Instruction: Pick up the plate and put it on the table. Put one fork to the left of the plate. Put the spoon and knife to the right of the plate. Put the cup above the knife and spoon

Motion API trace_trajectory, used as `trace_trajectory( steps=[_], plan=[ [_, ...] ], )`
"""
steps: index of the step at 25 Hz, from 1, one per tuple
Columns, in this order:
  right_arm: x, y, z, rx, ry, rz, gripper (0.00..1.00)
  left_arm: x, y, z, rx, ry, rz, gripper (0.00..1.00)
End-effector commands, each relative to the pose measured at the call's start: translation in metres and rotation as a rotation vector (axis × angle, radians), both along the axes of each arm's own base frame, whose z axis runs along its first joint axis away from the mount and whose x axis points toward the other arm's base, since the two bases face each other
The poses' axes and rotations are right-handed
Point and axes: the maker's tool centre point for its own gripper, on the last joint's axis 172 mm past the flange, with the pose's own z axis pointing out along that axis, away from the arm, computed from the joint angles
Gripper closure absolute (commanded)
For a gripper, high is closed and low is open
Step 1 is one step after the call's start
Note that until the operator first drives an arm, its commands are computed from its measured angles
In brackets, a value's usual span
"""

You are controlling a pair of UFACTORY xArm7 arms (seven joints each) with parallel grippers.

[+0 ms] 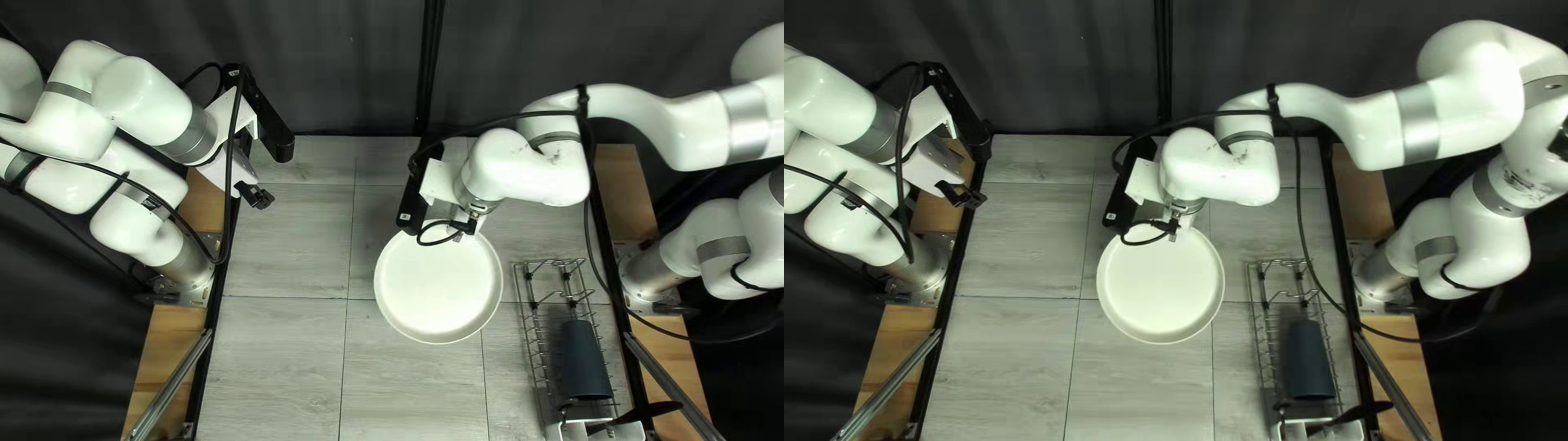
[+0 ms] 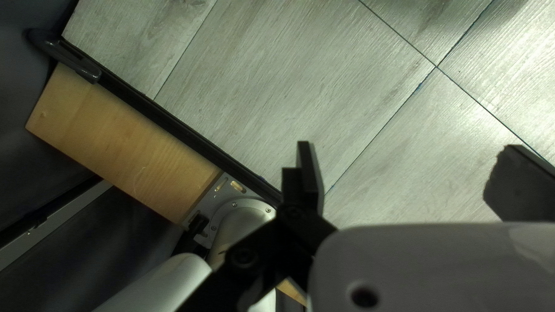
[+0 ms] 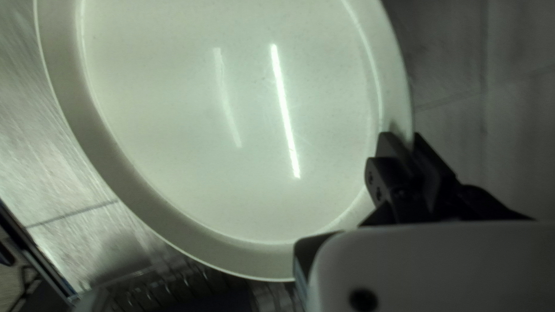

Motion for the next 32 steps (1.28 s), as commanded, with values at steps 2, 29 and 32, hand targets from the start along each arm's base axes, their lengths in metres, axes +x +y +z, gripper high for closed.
trace_trajectory(
  steps=[2,29,32],
  plan=[
    [0.024,0.001,-0.027,0.067,-0.006,-0.01,1.0,0.0,0.0,0.0,0.0,0.0,0.0,0.0],
    [0.079,-0.017,-0.137,0.183,0.029,-0.05,0.05,0.0,0.0,0.0,0.0,0.0,0.0,0.0],
    [0.078,-0.022,-0.131,0.132,0.056,-0.075,0.0,0.0,0.0,0.0,0.0,0.0,0.0,0.0]
  ],
)
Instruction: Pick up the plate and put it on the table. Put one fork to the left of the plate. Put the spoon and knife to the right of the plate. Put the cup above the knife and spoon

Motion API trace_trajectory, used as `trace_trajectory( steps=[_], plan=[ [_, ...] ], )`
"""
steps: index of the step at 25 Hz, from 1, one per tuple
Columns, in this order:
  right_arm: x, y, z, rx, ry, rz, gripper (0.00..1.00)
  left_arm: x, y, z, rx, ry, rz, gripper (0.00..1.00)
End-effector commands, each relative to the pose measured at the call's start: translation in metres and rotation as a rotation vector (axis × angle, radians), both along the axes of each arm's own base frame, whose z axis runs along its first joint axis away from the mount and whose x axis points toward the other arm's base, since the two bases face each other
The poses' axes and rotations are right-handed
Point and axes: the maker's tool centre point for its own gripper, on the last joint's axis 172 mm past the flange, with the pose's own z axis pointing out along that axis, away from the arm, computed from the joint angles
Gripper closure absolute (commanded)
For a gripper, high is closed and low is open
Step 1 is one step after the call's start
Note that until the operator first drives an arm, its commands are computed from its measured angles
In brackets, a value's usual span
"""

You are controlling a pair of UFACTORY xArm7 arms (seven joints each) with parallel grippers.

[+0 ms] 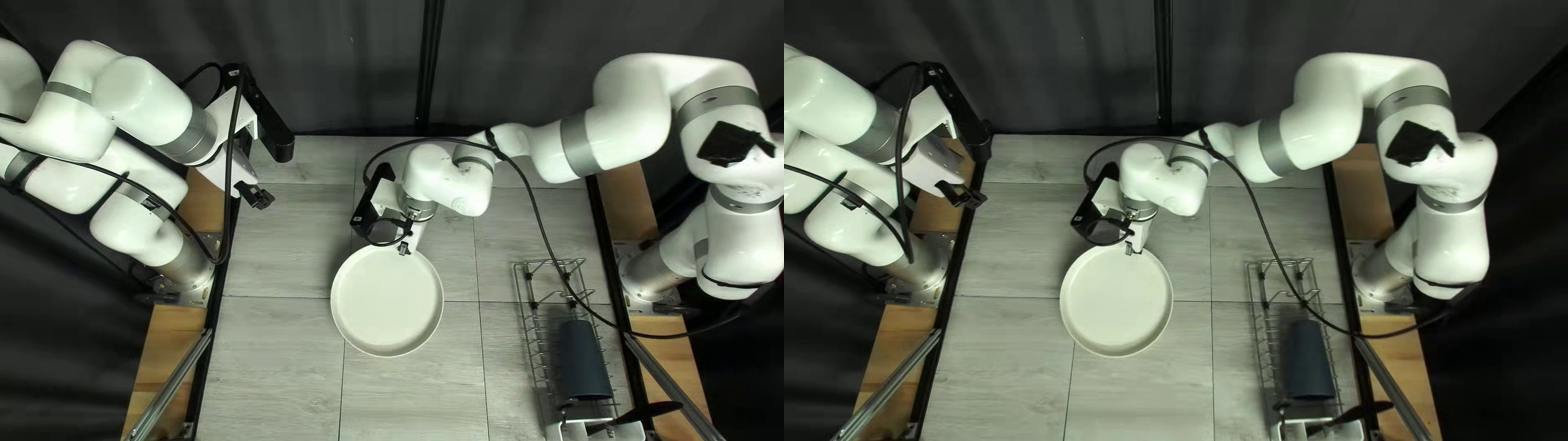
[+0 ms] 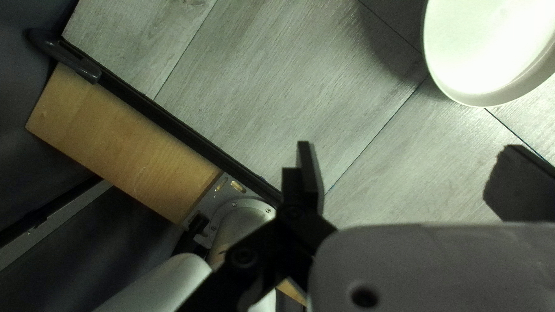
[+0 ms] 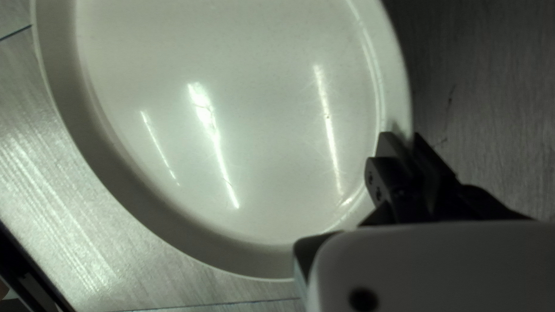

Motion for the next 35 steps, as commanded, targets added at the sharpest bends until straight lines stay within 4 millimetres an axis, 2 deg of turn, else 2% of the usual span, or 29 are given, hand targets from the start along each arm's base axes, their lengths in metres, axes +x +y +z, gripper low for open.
trace_trajectory(
  steps=[1,2,5,6,7,9,12,14,16,25,27,30,31,32,34,35],
  plan=[
    [-0.004,-0.009,0.01,-0.07,0.042,-0.019,0.0,0.0,0.0,0.0,0.0,0.0,0.0,0.0],
    [-0.007,-0.013,0.016,-0.084,0.047,-0.019,0.0,0.0,0.0,0.0,0.0,0.0,0.0,0.0],
    [-0.034,-0.028,0.056,-0.14,0.075,-0.008,0.0,0.0,0.0,0.0,0.0,0.0,0.0,0.0],
    [-0.052,-0.028,0.08,-0.161,0.089,0.003,0.0,0.0,0.0,0.0,0.0,0.0,0.0,0.0],
    [-0.061,-0.025,0.093,-0.173,0.097,0.01,0.0,0.0,0.0,0.0,0.0,0.0,0.0,0.0],
    [-0.091,-0.01,0.129,-0.22,0.14,0.037,0.0,0.0,0.0,0.0,0.0,0.0,0.0,0.0],
    [-0.12,0.014,0.159,-0.258,0.199,0.078,0.0,0.0,0.0,0.0,0.0,0.0,0.0,0.0],
    [-0.144,0.048,0.184,-0.282,0.252,0.122,0.0,0.0,0.0,0.0,0.0,0.0,0.0,0.0],
    [-0.158,0.076,0.195,-0.29,0.292,0.199,0.0,0.0,0.0,0.0,0.0,0.0,0.0,0.0],
    [-0.158,0.074,0.193,-0.312,0.293,0.214,0.0,0.0,0.0,0.0,0.0,0.0,0.0,0.0],
    [-0.166,0.09,0.198,-0.286,0.291,0.228,0.0,0.0,0.0,0.0,0.0,0.0,0.0,0.0],
    [-0.181,0.128,0.206,-0.283,0.274,0.242,0.0,0.0,0.0,0.0,0.0,0.0,0.0,0.0],
    [-0.189,0.148,0.211,-0.29,0.256,0.252,0.0,0.0,0.0,0.0,0.0,0.0,0.0,0.0],
    [-0.192,0.157,0.213,-0.294,0.248,0.257,0.0,0.0,0.0,0.0,0.0,0.0,0.0,0.0],
    [-0.203,0.2,0.217,-0.3,0.222,0.275,0.0,0.0,0.0,0.0,0.0,0.0,0.0,0.0],
    [-0.204,0.214,0.219,-0.3,0.22,0.279,0.0,0.0,0.0,0.0,0.0,0.0,0.0,0.0]
  ],
)
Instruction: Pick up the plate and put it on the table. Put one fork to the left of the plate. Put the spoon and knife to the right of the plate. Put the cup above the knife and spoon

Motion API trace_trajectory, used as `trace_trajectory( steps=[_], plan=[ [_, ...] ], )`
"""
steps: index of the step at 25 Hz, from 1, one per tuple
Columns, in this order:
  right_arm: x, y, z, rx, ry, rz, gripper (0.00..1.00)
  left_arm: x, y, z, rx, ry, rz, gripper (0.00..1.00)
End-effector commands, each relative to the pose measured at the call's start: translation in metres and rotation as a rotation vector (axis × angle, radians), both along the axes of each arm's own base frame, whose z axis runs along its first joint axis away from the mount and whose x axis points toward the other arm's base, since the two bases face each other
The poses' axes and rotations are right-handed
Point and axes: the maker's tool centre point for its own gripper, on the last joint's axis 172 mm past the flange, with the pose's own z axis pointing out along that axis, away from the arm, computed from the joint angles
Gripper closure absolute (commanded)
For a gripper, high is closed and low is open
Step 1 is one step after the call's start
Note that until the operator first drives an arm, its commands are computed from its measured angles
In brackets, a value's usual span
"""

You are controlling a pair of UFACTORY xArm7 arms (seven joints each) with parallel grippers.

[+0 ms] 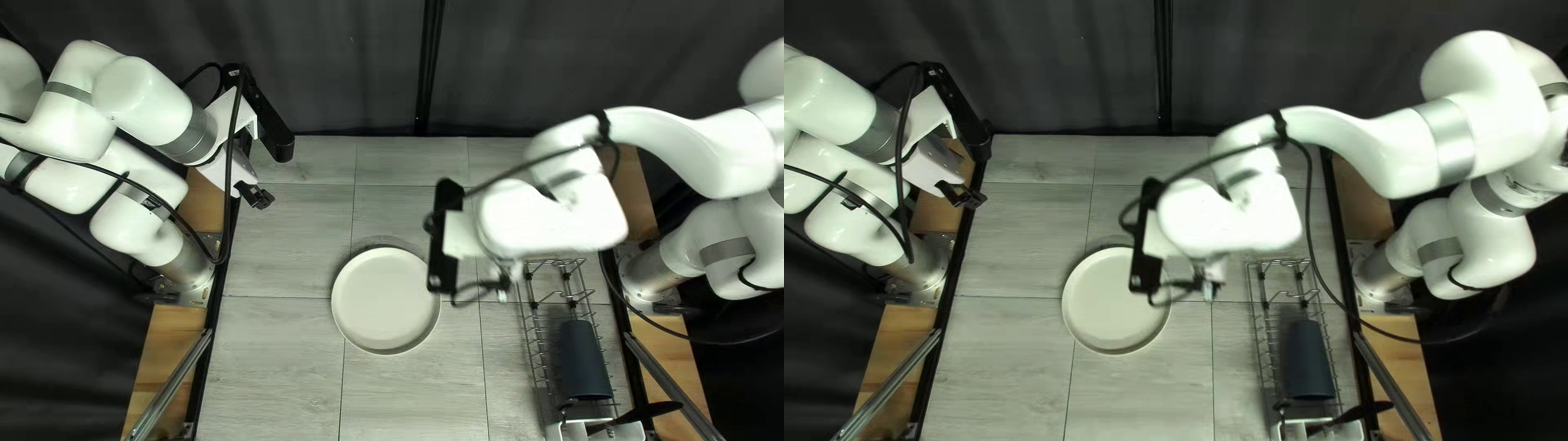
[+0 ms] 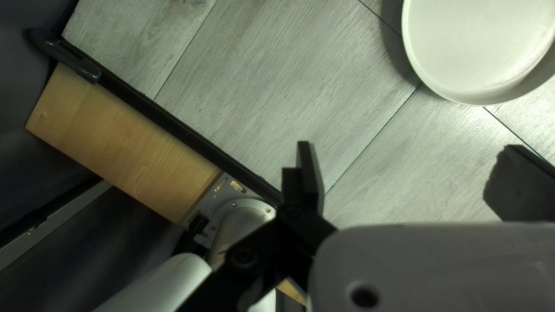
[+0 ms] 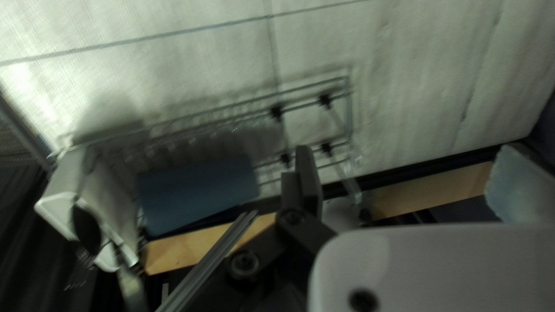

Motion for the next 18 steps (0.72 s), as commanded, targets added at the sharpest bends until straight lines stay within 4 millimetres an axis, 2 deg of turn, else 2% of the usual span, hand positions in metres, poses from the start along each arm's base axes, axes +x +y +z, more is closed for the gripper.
trace_trajectory(
  steps=[1,2,10,14,18],
  plan=[
    [-0.015,0.086,0.008,0.007,-0.022,0.036,0.0,0.0,0.0,0.0,0.0,0.0,0.0,0.0],
    [-0.013,0.099,0.009,0.012,-0.014,0.037,0.0,0.0,0.0,0.0,0.0,0.0,0.0,0.0],
    [-0.016,0.098,0.006,0.008,-0.007,0.059,0.0,0.0,0.0,0.0,0.0,0.0,0.0,0.0],
    [-0.05,0.146,-0.001,0.024,0.025,0.082,0.0,0.0,0.0,0.0,0.0,0.0,0.0,0.0],
    [-0.07,0.18,-0.024,0.063,0.019,0.086,0.0,0.0,0.0,0.0,0.0,0.0,0.0,0.0]
  ],
)
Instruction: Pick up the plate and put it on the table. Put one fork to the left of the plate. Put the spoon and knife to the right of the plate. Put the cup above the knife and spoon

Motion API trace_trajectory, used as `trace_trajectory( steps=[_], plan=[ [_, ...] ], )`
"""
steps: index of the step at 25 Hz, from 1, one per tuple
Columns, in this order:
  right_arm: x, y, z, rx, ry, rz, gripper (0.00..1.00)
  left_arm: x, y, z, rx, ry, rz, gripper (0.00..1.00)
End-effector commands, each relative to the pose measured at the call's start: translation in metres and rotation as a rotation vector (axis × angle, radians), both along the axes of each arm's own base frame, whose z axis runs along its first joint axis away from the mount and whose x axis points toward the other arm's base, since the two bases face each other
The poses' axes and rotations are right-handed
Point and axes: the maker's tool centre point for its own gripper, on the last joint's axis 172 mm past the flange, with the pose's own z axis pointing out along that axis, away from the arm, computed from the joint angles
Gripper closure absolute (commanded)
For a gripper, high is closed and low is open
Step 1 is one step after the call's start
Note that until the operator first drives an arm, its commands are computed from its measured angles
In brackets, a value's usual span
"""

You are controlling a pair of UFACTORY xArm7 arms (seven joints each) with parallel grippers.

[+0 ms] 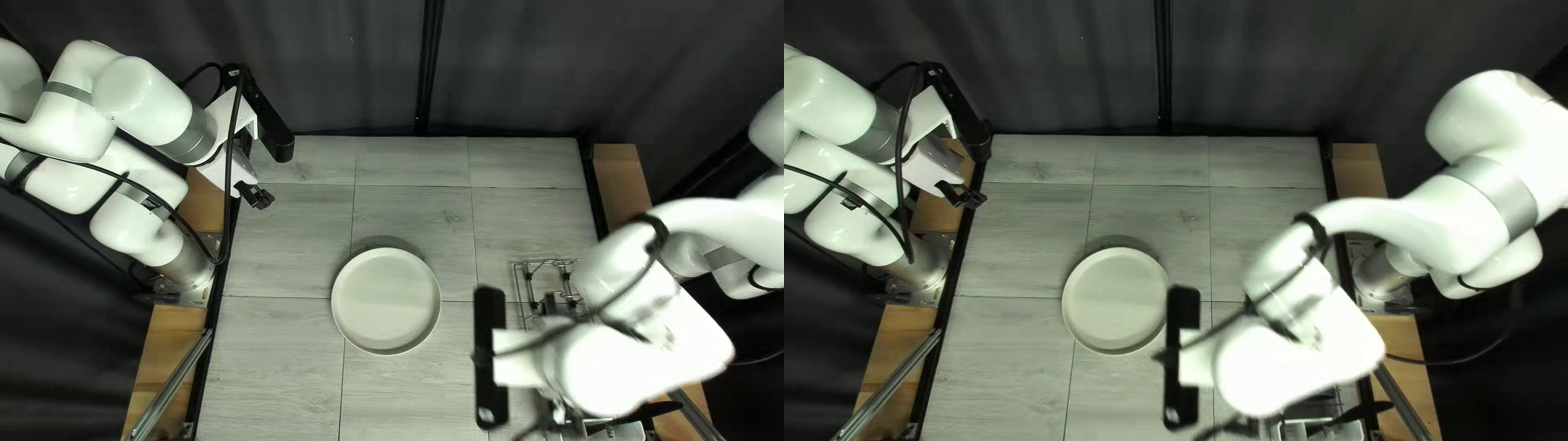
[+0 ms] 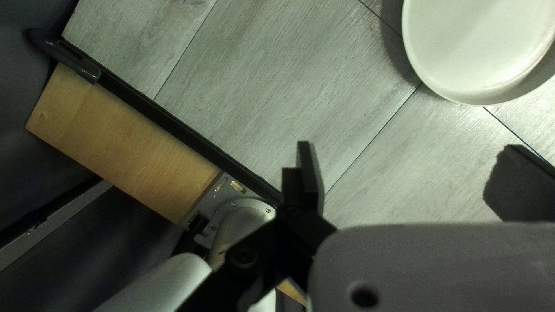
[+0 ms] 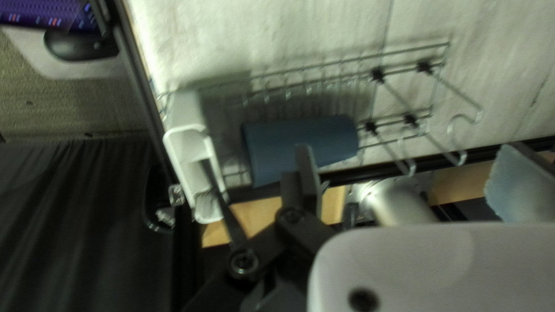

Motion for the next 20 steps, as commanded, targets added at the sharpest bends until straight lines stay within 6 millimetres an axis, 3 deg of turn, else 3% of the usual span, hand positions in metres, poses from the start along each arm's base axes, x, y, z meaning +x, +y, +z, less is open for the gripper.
trace_trajectory(
  steps=[1,10,15,16,17,20],
  plan=[
    [-0.022,0.034,-0.024,0.038,0.002,0.01,0.0,0.0,0.0,0.0,0.0,0.0,0.0,0.0],
    [-0.039,0.034,-0.085,0.037,0.03,0.085,0.0,0.0,0.0,0.0,0.0,0.0,0.0,0.0],
    [-0.043,0.03,-0.106,0.06,0.037,0.119,0.03,0.0,0.0,0.0,0.0,0.0,0.0,0.0],
    [-0.044,0.029,-0.107,0.063,0.037,0.123,0.38,0.0,0.0,0.0,0.0,0.0,0.0,0.0],
    [-0.044,0.028,-0.108,0.065,0.035,0.126,1.0,0.0,0.0,0.0,0.0,0.0,0.0,0.0],
    [-0.041,0.027,-0.104,0.072,0.03,0.136,1.0,0.0,0.0,0.0,0.0,0.0,0.0,0.0]
  ],
)
